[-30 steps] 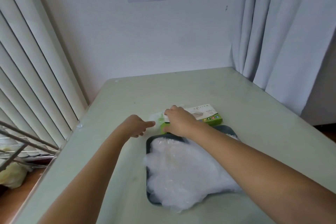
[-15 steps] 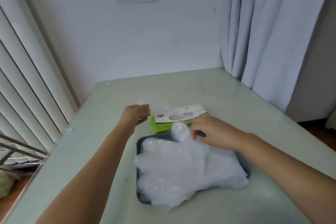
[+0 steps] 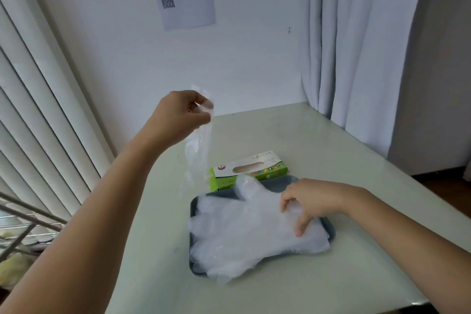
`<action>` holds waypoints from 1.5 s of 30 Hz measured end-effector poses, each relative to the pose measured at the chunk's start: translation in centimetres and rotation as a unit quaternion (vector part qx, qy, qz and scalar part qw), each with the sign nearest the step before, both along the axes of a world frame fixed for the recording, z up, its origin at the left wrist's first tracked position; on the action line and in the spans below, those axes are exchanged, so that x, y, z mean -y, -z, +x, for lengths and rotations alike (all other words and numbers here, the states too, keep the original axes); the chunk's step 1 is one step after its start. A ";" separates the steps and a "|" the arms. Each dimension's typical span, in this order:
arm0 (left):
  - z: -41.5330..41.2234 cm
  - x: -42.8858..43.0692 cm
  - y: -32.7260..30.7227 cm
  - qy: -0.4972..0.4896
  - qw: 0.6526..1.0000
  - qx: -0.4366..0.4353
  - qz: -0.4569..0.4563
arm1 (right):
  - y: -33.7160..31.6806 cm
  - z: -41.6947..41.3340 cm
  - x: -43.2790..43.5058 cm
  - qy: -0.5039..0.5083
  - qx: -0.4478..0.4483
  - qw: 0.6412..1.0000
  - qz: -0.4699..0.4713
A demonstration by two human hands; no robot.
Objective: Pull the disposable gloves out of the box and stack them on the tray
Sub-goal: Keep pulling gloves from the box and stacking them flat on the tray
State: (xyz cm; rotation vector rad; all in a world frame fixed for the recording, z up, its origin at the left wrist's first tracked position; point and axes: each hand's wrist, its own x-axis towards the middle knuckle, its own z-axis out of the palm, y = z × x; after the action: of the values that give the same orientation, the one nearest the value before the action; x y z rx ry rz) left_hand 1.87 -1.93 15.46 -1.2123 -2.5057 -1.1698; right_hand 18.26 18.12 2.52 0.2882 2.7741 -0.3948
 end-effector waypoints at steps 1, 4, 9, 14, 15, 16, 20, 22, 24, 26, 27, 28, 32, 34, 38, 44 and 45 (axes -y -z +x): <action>0.5 0.1 -0.2 0.005 1.000 -0.011 -0.016 | 0.1 0.2 0.0 -0.002 -0.005 1.000 -0.002; 2.1 -0.1 -0.4 0.036 0.997 -0.036 -0.052 | 0.5 0.7 0.1 0.000 -0.025 1.000 -0.016; 5.3 -1.8 0.9 0.082 0.987 -0.074 -0.118 | 0.5 1.4 0.6 0.015 -0.055 0.998 -0.028; 8.1 -4.9 6.5 0.024 0.959 -0.191 -0.209 | 0.0 1.3 0.5 0.101 -0.145 0.950 -0.257; 8.8 -5.3 7.6 0.018 0.948 -0.216 -0.232 | -0.1 1.2 0.5 0.154 -0.146 0.901 -0.379; 9.4 -5.7 8.8 0.020 0.939 -0.236 -0.248 | -0.2 1.0 0.4 0.203 -0.132 0.835 -0.494; 10.8 -6.4 12.1 0.049 0.915 -0.292 -0.273 | 0.0 0.9 0.4 0.266 -0.049 0.759 -0.593; 11.2 -6.0 12.8 0.057 0.897 -0.306 -0.314 | 0.1 0.9 0.7 0.276 -0.063 0.763 -0.581; 10.7 -6.2 14.6 0.068 0.898 -0.307 -0.306 | 0.3 0.7 0.9 0.285 -0.081 0.783 -0.546; 10.3 -6.5 16.5 0.076 0.892 -0.336 -0.293 | 0.6 0.5 0.8 0.295 -0.094 0.819 -0.483; 10.7 -6.4 16.3 0.083 0.889 -0.338 -0.297 | 0.7 0.4 0.8 0.299 -0.096 0.840 -0.444; 11.1 -6.2 16.1 0.080 0.895 -0.332 -0.288 | 0.7 0.3 0.8 0.300 -0.096 0.861 -0.399; 11.4 -4.8 16.3 0.086 0.946 -0.232 -0.209 | 1.0 -0.1 0.2 0.290 -0.086 0.928 -0.220; 11.1 -4.0 15.6 0.071 0.956 -0.198 -0.203 | 1.2 -0.2 -0.1 0.300 -0.094 0.924 -0.217; 9.4 -2.4 15.3 0.002 0.955 -0.186 -0.231 | 1.4 0.1 -0.5 0.322 -0.112 0.894 -0.291; 9.2 -1.1 17.0 0.131 0.919 -0.121 -0.353 | 2.4 0.9 -0.4 0.347 -0.137 0.825 -0.426; 9.2 -1.1 17.2 0.152 0.914 -0.103 -0.362 | 2.6 1.1 -0.3 0.351 -0.145 0.810 -0.447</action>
State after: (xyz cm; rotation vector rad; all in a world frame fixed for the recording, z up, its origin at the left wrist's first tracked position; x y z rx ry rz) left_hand 11.08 -0.82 -1.74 -1.8135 -2.7165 -0.0721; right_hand 19.38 18.46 -0.04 1.0483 2.2615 -1.9569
